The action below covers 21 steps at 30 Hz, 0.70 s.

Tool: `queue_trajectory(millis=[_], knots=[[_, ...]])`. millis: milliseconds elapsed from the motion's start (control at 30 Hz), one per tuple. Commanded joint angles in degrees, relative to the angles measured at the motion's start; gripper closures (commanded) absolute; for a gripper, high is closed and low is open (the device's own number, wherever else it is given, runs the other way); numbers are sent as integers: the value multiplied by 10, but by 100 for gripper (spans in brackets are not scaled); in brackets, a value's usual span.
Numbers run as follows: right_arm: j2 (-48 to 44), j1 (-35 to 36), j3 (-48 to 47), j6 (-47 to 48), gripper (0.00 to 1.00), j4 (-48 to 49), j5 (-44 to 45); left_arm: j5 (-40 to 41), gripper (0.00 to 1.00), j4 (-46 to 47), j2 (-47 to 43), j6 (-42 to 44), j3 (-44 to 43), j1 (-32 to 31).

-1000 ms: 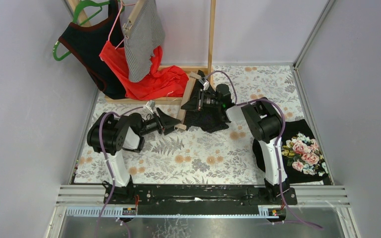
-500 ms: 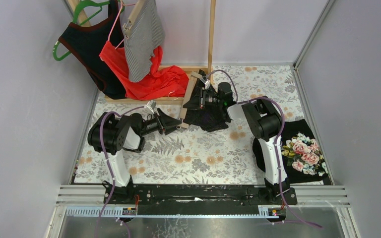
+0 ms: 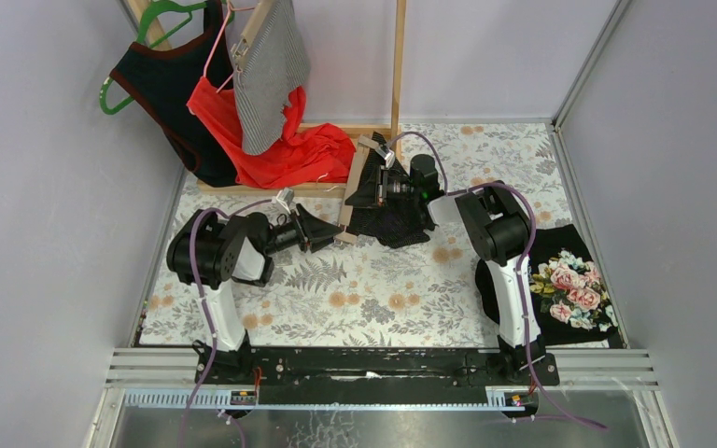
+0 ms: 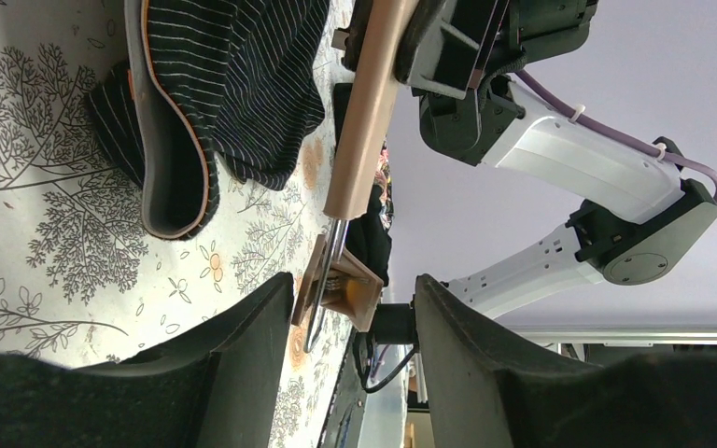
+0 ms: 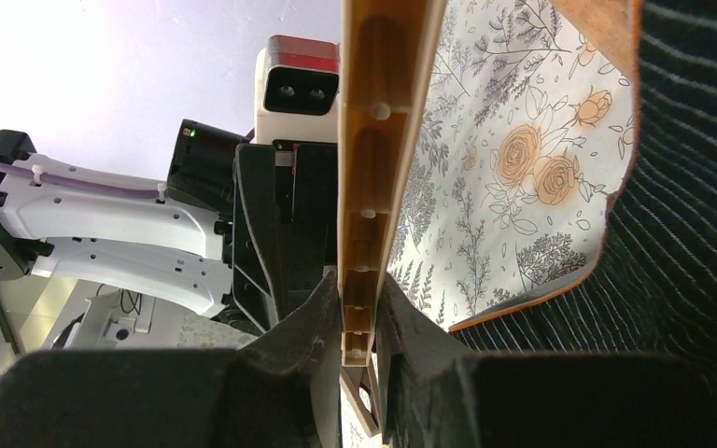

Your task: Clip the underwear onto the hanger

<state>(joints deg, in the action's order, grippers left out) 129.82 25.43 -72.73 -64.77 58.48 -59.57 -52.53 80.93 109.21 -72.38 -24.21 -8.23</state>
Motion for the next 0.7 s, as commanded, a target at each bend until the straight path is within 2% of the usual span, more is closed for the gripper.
queue_trajectory(millis=[0,167,467,533,600,667], knots=[[-4,-2,-22,-5,89,30,-19,1,52,49,9,-1,-11,-1],[-2,-3,-24,-8,89,32,-21,2,56,54,15,-3,-13,-3],[0,-3,-26,-10,89,32,-23,0,72,70,29,-11,-15,-6],[0,-3,-25,-10,89,32,-23,2,81,71,32,-11,-16,-7],[-1,-2,-26,-11,89,33,-23,5,99,70,33,-12,-15,-7],[-1,-3,-27,-11,88,34,-23,9,100,69,33,-11,-13,-7]])
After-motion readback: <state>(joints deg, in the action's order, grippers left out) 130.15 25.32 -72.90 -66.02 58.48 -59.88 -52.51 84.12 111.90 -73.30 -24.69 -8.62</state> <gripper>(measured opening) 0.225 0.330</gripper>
